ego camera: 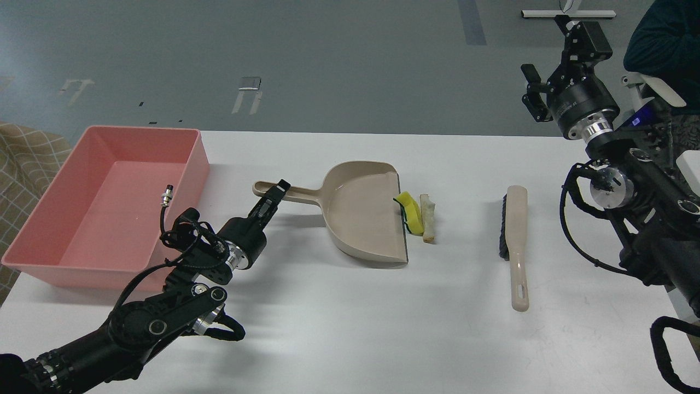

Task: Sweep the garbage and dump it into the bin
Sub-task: 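Move the right gripper down and grasp the wooden brush handle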

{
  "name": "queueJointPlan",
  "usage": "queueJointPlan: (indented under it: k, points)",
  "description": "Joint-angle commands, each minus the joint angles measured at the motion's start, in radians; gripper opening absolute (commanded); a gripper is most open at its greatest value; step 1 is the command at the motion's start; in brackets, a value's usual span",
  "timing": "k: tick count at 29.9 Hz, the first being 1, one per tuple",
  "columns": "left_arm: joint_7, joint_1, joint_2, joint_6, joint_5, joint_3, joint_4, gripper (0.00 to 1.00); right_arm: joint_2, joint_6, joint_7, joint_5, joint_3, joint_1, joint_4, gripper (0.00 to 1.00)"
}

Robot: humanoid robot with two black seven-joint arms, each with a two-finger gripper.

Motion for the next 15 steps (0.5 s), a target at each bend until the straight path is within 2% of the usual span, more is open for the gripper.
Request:
queueJointPlan:
  k: [1,4,5,9,15]
  points:
    - [-0.002,-0.002,0.002,-0.001,-0.002,-0.002,-0.001,0.00,-0.145,0.000,-0.023,0.000,-0.160,0.004,0.111,1.00]
    - [-0.004,-0.001,0.002,-0.002,-0.002,-0.003,-0.001,0.00,-0.361,0.000,-0.040,0.001,-0.347,0.002,0.291,1.00]
    - [-0.004,-0.001,0.002,-0.002,-0.002,-0.003,-0.001,0.00,-0.362,0.000,-0.040,0.001,-0.347,0.002,0.292,1.00]
    - [-0.006,-0.002,0.002,-0.003,-0.006,-0.002,-0.001,0.00,-0.594,0.000,-0.092,-0.002,-0.523,0.001,0.503,1.00]
    - [-0.006,-0.004,-0.001,-0.003,-0.011,-0.002,-0.001,0.00,-0.782,0.008,-0.111,-0.143,-0.672,-0.011,0.672,1.00]
